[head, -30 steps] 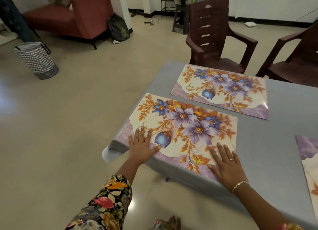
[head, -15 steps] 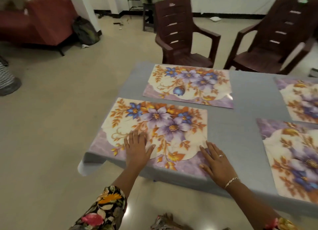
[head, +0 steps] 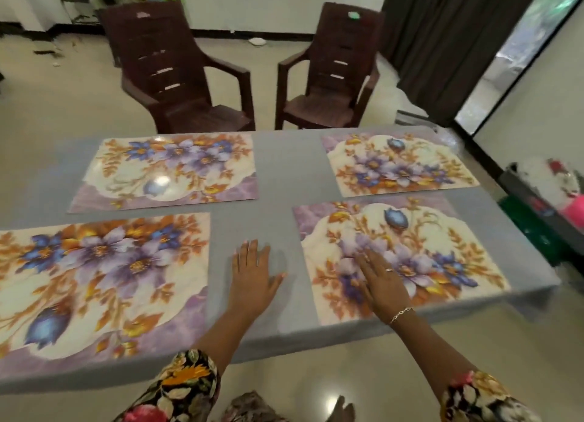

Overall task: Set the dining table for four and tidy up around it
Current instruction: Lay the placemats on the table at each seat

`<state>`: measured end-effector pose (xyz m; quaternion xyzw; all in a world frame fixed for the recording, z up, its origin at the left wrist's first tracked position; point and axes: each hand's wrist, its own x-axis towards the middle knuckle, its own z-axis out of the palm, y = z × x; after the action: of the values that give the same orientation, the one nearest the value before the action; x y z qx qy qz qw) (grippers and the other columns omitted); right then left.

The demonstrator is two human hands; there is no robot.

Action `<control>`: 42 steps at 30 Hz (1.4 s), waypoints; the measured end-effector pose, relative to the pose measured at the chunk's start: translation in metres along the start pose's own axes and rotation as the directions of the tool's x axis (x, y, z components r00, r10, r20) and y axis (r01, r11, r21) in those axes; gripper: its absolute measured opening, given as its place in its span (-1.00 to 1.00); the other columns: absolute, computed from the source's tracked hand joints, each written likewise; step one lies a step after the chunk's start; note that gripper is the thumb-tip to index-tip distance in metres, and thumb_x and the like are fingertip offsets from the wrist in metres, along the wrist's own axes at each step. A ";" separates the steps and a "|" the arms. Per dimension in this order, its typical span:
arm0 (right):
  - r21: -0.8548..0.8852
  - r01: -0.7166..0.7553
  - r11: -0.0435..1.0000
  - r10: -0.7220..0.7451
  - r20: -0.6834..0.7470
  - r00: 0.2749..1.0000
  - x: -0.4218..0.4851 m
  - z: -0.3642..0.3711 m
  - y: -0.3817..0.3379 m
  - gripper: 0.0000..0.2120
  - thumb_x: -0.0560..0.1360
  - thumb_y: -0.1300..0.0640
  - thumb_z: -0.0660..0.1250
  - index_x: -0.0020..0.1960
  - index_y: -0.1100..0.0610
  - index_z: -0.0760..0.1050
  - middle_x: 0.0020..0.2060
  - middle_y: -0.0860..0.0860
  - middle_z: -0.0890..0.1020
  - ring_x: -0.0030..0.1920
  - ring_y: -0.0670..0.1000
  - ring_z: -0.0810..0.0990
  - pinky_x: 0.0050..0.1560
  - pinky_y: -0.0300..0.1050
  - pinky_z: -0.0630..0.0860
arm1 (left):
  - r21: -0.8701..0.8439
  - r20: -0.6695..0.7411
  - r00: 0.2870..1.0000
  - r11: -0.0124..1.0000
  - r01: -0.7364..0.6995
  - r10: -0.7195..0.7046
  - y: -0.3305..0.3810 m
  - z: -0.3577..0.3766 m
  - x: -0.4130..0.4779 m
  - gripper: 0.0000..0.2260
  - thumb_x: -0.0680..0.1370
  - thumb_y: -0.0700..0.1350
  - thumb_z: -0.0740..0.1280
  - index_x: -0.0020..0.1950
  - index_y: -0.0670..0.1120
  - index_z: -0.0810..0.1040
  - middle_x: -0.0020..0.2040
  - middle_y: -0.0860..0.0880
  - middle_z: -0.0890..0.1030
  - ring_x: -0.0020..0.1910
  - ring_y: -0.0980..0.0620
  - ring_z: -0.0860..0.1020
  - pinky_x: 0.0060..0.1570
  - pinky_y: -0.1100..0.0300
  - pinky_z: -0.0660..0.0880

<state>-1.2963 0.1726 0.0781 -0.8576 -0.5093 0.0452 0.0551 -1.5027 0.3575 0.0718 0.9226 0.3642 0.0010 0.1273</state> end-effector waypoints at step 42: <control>-0.074 -0.255 0.964 0.260 0.066 0.963 -0.010 0.011 0.190 -0.32 0.59 -0.20 -0.27 0.28 0.13 0.47 0.23 0.23 0.53 0.19 0.26 0.54 0.06 0.21 0.49 | 0.162 0.018 0.990 0.977 -0.141 0.140 0.140 0.080 0.051 -0.34 0.56 0.34 -0.16 0.55 0.00 -0.08 0.50 -0.17 0.17 0.47 -0.23 0.14 0.39 0.01 -0.17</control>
<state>-1.1376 0.0743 0.0408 -0.9157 -0.3963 0.0675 0.0016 -1.3635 0.2753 0.0229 0.9533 0.2967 -0.0225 0.0524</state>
